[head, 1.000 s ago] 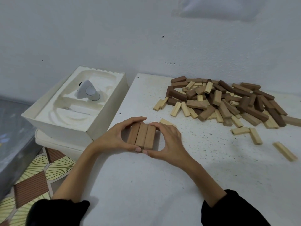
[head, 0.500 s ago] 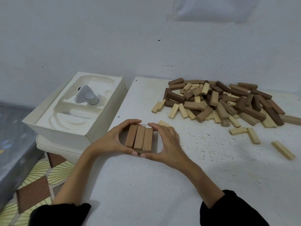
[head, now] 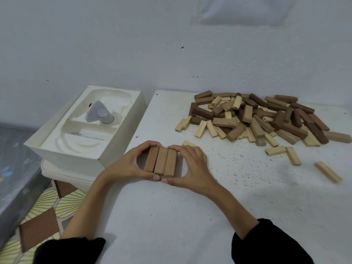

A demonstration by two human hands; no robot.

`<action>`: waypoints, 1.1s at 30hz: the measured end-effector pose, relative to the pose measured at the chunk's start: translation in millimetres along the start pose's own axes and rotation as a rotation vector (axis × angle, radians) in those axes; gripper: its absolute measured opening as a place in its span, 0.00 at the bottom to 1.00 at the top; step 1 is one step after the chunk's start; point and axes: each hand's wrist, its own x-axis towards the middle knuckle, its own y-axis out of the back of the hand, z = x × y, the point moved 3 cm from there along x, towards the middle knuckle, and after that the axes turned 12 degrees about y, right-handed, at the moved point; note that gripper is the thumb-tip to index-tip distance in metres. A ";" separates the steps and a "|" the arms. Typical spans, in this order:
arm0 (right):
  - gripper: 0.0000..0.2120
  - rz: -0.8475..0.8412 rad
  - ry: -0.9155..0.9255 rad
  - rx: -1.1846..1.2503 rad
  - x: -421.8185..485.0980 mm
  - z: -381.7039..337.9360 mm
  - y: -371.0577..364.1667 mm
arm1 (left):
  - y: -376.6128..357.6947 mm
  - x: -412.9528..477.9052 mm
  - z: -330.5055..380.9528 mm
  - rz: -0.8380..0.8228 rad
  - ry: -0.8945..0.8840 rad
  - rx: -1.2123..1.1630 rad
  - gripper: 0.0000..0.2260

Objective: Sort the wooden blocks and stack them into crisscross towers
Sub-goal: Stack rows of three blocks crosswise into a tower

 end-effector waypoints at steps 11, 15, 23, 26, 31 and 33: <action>0.41 0.000 -0.004 0.007 1.5 1.5 -1.7 | -0.4 -1.1 0.9 0.007 -0.009 0.013 0.30; 0.41 -0.003 -0.008 0.007 0.9 1.6 -2.3 | -1.4 -1.4 2.9 -0.006 -0.007 0.003 0.29; 0.48 -0.019 -0.046 0.109 -4.8 -3.5 9.7 | 1.4 0.4 -1.0 -0.053 0.011 -0.006 0.46; 0.48 0.008 -0.050 0.111 -13.7 4.5 29.2 | 4.1 -1.9 3.9 -0.025 0.007 -0.097 0.47; 0.41 0.110 -0.113 0.032 -38.1 35.1 73.8 | -7.8 2.2 45.6 0.344 -0.040 -0.001 0.26; 0.36 0.168 -0.155 -0.017 -49.6 50.9 91.9 | -26.3 10.7 71.2 0.418 -0.112 0.191 0.18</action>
